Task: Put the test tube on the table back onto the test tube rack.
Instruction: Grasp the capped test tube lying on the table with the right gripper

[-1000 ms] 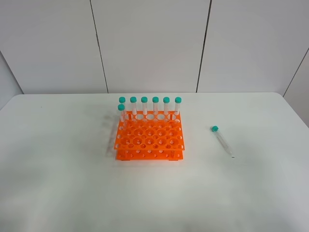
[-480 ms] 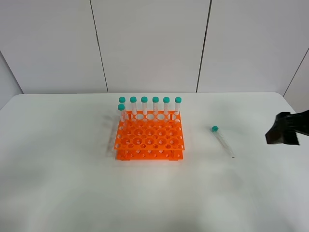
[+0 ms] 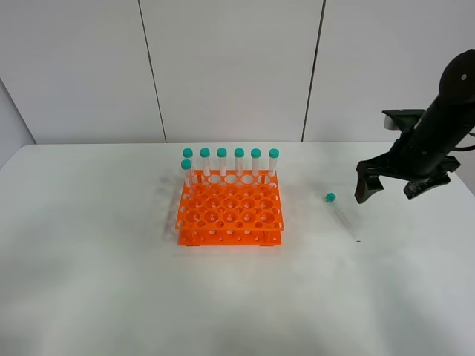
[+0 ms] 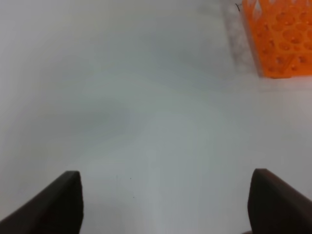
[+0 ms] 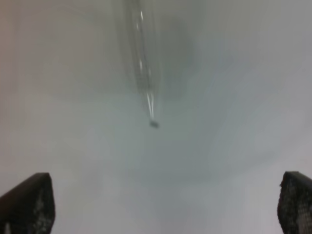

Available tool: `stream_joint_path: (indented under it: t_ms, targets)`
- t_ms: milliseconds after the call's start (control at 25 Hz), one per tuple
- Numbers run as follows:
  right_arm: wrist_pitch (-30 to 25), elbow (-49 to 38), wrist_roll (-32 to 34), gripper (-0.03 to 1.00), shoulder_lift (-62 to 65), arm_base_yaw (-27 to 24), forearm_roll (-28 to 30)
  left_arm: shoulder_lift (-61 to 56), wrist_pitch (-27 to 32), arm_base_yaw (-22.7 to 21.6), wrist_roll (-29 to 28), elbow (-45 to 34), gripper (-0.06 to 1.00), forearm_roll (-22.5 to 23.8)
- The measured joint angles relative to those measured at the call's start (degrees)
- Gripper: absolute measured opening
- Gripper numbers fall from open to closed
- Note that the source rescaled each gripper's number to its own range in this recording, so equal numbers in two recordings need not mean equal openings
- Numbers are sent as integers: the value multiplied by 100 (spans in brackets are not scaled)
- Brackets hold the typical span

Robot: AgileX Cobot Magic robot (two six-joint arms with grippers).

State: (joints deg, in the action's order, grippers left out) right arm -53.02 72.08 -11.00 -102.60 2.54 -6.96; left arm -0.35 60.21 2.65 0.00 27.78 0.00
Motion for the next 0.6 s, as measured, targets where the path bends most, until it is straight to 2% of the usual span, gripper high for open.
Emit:
stream_joint_path:
  t_ms: [160, 360, 480, 600]
  targets:
    - [-6, 516, -254, 100, -529, 0, -193, 0, 0, 0, 0, 0, 100, 0]
    - [-6, 621, -292, 100, -616, 24, -264, 0, 0, 0, 0, 0, 100, 0]
    - [-6, 628, -256, 100, -616, 191, -163, 0, 0, 0, 0, 0, 100, 0]
    - [-6, 628, -16, 100, -616, 496, 244, 0, 0, 0, 0, 0, 100, 0]
